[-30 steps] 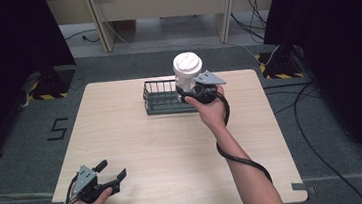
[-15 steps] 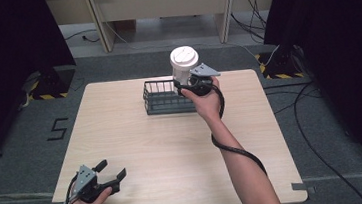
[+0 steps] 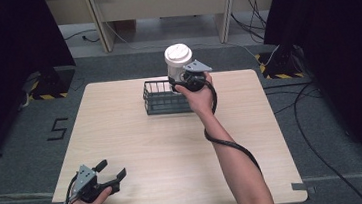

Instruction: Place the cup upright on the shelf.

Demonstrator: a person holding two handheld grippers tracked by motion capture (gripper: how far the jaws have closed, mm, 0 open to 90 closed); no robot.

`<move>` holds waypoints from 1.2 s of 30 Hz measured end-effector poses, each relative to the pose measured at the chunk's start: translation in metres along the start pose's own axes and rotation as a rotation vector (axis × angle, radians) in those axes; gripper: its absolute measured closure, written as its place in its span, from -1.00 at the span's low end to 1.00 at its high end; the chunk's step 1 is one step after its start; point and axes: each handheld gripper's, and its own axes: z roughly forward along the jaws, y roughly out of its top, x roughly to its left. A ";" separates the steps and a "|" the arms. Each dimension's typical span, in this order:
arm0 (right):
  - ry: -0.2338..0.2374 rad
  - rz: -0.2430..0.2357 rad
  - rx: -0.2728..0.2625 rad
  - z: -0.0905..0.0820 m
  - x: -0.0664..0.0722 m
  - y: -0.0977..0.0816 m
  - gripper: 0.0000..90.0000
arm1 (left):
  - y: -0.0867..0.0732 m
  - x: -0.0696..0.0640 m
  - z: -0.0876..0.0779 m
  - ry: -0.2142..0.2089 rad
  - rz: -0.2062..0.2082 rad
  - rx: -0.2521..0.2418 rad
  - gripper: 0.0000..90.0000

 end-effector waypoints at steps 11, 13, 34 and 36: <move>-0.007 0.023 0.028 0.017 0.001 -0.004 -0.59 | 0.000 0.001 -0.001 0.001 0.004 0.000 -0.66; -0.010 0.023 0.035 0.020 0.000 -0.006 -0.59 | 0.000 0.001 -0.001 0.001 0.002 -0.001 -0.66; -0.016 0.036 0.138 0.042 0.007 -0.036 -0.59 | 0.001 0.001 -0.001 0.001 0.000 -0.006 -0.66; -0.017 0.039 0.139 0.043 0.008 -0.038 -0.59 | 0.001 0.001 -0.001 0.000 0.001 -0.005 -0.66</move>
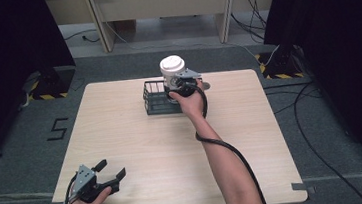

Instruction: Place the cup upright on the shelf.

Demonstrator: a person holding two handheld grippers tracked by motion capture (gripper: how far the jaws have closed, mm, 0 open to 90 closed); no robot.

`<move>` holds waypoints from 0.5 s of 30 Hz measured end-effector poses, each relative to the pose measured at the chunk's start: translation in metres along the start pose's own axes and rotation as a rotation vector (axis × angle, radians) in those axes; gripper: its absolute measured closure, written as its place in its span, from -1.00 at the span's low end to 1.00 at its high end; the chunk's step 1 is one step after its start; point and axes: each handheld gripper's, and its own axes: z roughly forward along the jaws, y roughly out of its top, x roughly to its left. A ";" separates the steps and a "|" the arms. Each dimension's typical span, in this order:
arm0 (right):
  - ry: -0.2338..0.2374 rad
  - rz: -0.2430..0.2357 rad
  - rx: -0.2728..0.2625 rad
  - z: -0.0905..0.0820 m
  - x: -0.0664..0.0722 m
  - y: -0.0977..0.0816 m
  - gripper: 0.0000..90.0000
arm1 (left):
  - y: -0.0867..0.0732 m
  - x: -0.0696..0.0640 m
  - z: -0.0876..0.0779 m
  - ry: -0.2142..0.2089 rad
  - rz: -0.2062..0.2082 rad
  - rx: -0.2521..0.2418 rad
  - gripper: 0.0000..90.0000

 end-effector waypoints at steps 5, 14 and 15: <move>-0.001 0.002 0.001 0.001 0.001 -0.003 -0.59 | 0.000 0.000 0.000 -0.001 -0.003 -0.001 -0.66; -0.006 0.006 -0.007 -0.001 0.002 -0.007 -0.62 | 0.000 -0.001 0.000 -0.002 -0.002 -0.001 -0.66; -0.005 0.006 -0.008 -0.001 0.002 -0.008 -0.63 | 0.000 -0.001 0.000 -0.002 -0.001 -0.001 -0.66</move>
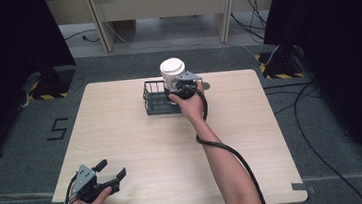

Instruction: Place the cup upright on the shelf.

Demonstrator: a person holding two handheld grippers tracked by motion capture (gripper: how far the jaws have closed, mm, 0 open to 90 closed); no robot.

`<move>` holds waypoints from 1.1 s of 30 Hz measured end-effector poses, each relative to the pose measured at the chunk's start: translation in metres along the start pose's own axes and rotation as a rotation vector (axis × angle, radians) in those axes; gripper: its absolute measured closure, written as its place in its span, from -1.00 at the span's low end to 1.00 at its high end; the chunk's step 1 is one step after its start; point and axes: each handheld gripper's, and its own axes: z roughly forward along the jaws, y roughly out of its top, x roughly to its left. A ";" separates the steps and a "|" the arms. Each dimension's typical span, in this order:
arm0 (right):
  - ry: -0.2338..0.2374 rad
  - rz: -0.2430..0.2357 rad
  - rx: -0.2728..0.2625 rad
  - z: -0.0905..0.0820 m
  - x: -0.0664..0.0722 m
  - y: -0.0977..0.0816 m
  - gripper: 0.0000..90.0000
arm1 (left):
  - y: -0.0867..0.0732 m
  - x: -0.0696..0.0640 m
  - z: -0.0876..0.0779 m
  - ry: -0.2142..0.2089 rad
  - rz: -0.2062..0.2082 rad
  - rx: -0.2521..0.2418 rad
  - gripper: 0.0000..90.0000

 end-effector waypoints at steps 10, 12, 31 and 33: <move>0.013 0.012 -0.011 -0.013 -0.003 -0.005 -0.66 | 0.000 0.001 0.000 0.003 -0.001 0.001 -0.66; 0.012 0.012 -0.012 -0.017 -0.004 -0.005 -0.66 | 0.000 0.001 0.000 0.004 0.000 0.002 -0.66; 0.034 -0.012 -0.021 -0.055 -0.004 -0.008 -0.66 | -0.001 -0.001 0.000 0.009 0.013 0.009 -0.66; 0.036 -0.011 -0.024 -0.059 -0.004 -0.010 -0.66 | -0.001 0.000 0.000 0.010 0.015 0.010 -0.66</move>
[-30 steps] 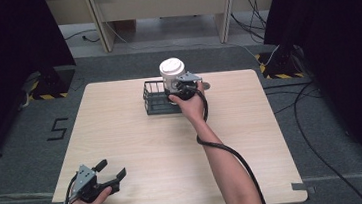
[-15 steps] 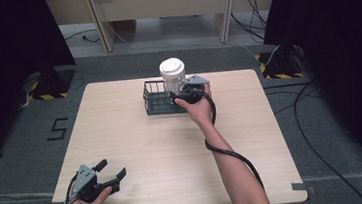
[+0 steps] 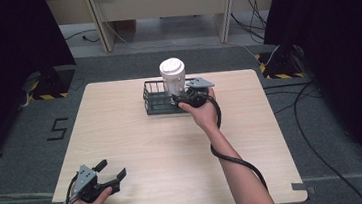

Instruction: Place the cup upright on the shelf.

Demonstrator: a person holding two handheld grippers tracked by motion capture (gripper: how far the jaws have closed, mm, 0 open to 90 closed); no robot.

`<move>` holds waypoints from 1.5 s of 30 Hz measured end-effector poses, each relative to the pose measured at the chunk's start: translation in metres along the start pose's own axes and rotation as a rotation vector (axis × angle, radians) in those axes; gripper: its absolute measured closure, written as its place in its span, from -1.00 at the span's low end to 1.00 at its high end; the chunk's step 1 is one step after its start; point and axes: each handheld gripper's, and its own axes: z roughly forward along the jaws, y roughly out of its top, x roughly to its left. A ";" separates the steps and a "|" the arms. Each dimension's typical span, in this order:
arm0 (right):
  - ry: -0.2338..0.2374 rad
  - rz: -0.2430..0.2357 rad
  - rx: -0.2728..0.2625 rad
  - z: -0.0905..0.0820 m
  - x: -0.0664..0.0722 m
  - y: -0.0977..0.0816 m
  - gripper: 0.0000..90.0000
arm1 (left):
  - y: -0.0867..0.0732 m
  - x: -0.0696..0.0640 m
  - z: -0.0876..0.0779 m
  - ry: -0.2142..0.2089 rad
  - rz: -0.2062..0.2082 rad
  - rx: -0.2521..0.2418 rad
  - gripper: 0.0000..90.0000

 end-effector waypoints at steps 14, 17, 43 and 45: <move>0.010 0.000 -0.033 -0.030 0.001 -0.006 -0.63 | 0.000 -0.001 0.000 0.003 0.008 0.001 -0.66; 0.012 -0.001 -0.035 -0.034 0.001 -0.009 -0.62 | 0.000 -0.002 0.000 0.001 0.009 0.003 -0.66; -0.002 0.007 -0.036 -0.091 -0.007 -0.039 -0.55 | -0.001 -0.003 0.001 0.002 0.016 0.011 -0.66; -0.002 0.013 -0.034 -0.096 -0.008 -0.042 -0.55 | -0.001 -0.003 0.001 0.002 0.017 0.014 -0.66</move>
